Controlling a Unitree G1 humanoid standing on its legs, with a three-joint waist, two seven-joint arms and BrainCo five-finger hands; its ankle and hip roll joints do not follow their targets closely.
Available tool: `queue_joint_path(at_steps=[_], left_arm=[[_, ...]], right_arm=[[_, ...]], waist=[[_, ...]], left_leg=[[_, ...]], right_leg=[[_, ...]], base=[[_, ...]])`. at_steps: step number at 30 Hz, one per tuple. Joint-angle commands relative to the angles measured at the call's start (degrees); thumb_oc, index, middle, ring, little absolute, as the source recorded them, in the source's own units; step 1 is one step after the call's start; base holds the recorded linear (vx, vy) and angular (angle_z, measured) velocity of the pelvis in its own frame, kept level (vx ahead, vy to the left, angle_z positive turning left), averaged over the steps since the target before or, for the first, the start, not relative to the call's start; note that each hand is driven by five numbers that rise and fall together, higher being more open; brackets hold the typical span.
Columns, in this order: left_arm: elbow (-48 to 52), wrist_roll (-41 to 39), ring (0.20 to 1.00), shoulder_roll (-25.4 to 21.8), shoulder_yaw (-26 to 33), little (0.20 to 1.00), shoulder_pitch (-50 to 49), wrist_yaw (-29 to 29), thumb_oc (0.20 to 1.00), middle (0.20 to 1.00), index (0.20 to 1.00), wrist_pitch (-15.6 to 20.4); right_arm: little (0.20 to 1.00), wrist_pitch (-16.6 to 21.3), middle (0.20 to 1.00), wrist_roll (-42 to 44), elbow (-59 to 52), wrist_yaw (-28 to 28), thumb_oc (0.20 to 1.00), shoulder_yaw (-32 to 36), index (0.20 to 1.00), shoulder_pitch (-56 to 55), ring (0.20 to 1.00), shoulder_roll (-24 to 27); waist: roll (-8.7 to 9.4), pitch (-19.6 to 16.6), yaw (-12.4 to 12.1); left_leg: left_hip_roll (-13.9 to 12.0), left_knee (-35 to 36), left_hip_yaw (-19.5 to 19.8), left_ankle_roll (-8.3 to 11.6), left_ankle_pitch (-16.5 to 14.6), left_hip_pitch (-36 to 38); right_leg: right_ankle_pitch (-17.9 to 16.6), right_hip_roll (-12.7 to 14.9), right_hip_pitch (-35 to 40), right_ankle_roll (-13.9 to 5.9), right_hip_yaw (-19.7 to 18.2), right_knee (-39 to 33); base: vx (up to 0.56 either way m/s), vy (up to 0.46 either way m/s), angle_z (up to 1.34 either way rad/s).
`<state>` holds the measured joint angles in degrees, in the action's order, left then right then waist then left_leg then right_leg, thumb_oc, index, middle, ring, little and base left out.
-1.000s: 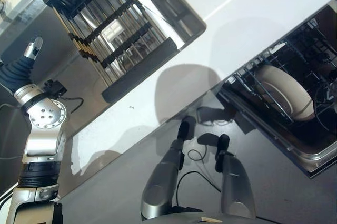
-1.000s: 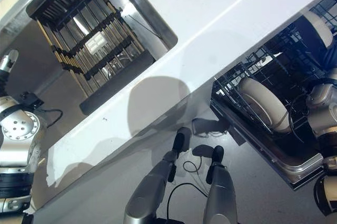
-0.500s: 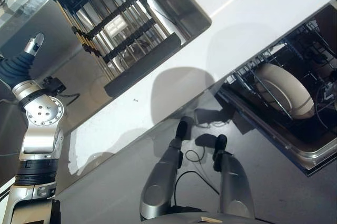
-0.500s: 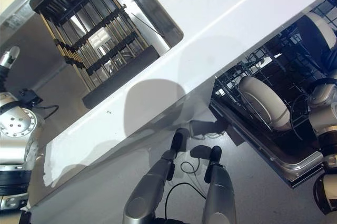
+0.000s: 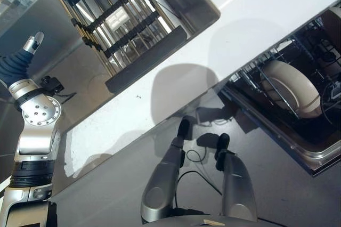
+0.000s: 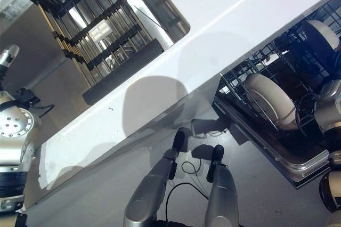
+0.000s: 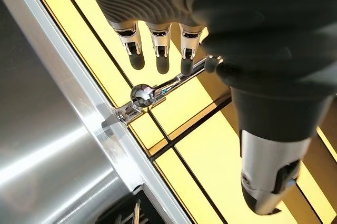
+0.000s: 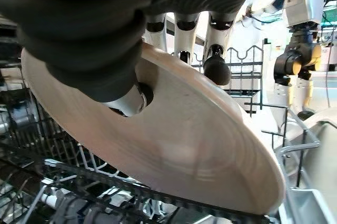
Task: Pick up plates and place into dishwasher.
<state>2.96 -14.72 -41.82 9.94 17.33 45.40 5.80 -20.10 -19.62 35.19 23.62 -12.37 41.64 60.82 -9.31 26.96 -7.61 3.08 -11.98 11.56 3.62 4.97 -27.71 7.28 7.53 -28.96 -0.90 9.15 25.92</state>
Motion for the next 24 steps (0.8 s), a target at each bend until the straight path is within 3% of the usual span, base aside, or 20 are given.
queue_joint_path(at_steps=[1, 2, 3, 4, 5, 14, 19, 24], left_arm=[[-0.05, 0.74, 1.000, -2.13, -0.36, 1.000, 2.09, 0.83, 1.000, 1.000, 1.000, 1.55], [0.03, 0.83, 1.000, -2.06, -0.47, 1.000, 2.16, 1.01, 1.000, 1.000, 1.000, 1.56], [0.18, 0.80, 1.000, -2.14, -0.55, 1.000, 2.27, 1.04, 1.000, 1.000, 1.000, 1.33], [0.20, 0.71, 1.000, -2.21, -0.59, 1.000, 2.33, 1.01, 1.000, 1.000, 1.000, 1.23], [0.22, 0.64, 1.000, -2.14, -0.62, 1.000, 2.29, 1.04, 1.000, 1.000, 1.000, 1.33], [0.71, 0.58, 1.000, -2.61, -0.31, 1.000, 2.25, 0.42, 1.000, 1.000, 1.000, 0.55], [0.96, 1.12, 1.000, -2.67, 1.11, 1.000, 0.93, 0.18, 1.000, 1.000, 1.000, 0.01], [1.01, 1.88, 1.000, -1.97, 2.92, 1.000, -0.50, -0.30, 1.000, 1.000, 1.000, -1.23]], right_arm=[[0.200, -1.95, 0.200, 1.82, 3.95, -6.18, 0.200, -4.89, 0.200, -0.92, 0.200, -2.71], [0.200, -2.25, 0.200, 2.14, 4.28, -5.93, 0.200, -5.02, 0.200, -0.91, 0.200, -3.02], [0.297, -2.07, 0.297, 2.62, 4.78, -5.55, 0.297, -5.01, 0.297, -0.88, 0.297, -3.20], [0.796, -1.80, 0.796, 2.95, 5.28, -5.38, 0.796, -5.04, 0.796, -0.85, 0.796, -3.34], [1.000, -1.67, 1.000, 3.23, 5.51, -5.10, 1.000, -4.99, 1.000, -1.06, 1.000, -3.66], [1.000, -0.28, 1.000, 7.68, 3.78, -1.84, 1.000, -2.72, 1.000, -2.69, 1.000, -5.06], [1.000, 1.12, 1.000, 11.16, -4.37, 1.44, 1.000, 3.30, 1.000, -5.36, 1.000, -7.00], [1.000, 1.03, 1.000, 9.96, -15.82, 0.78, 1.000, 8.92, 1.000, -9.20, 1.000, -9.40]], waist=[[-0.25, 2.24, -0.27], [-0.31, 2.41, -0.26], [-0.35, 2.52, -0.28], [-0.37, 2.57, -0.29], [-0.39, 2.65, -0.25], [0.45, 1.95, -0.24], [1.23, 0.74, 0.35], [1.94, -1.02, 1.60]], left_leg=[[3.24, -0.48, -2.74, -4.16, 1.36, -3.40], [3.30, -0.54, -2.83, -4.19, 1.40, -3.60], [3.34, -0.58, -2.86, -4.22, 1.39, -3.69], [3.36, -0.61, -2.90, -4.23, 1.37, -3.70], [3.37, -0.57, -2.92, -4.24, 1.37, -3.67], [3.14, -0.92, -2.70, -4.17, 0.73, -2.42], [2.58, -0.94, -2.47, -4.23, 0.45, -1.76], [1.76, -0.37, -2.84, -4.02, 0.02, -0.31]], right_leg=[[-4.99, 1.06, 0.20, -1.31, -0.82, -5.41], [-5.05, 1.09, -0.03, -1.36, -0.93, -5.33], [-5.10, 1.09, -0.13, -1.37, -1.01, -5.31], [-5.14, 1.10, -0.18, -1.37, -1.05, -5.32], [-5.21, 1.11, -0.20, -1.37, -1.11, -5.38], [-5.31, 0.68, 1.56, -1.26, -0.81, -5.92], [-5.72, -0.03, 2.52, -1.16, -0.98, -6.51], [-5.70, -0.75, 3.74, -1.14, -1.66, -7.11]], base=[[-0.02, 0.015, -0.04], [-0.02, 0.013, -0.05], [-0.01, 0.009, -0.04], [0.00, 0.000, 0.00], [0.00, 0.000, 0.00], [0.00, -0.021, 0.00], [-0.01, -0.048, 0.00], [-0.01, -0.018, -0.04]])
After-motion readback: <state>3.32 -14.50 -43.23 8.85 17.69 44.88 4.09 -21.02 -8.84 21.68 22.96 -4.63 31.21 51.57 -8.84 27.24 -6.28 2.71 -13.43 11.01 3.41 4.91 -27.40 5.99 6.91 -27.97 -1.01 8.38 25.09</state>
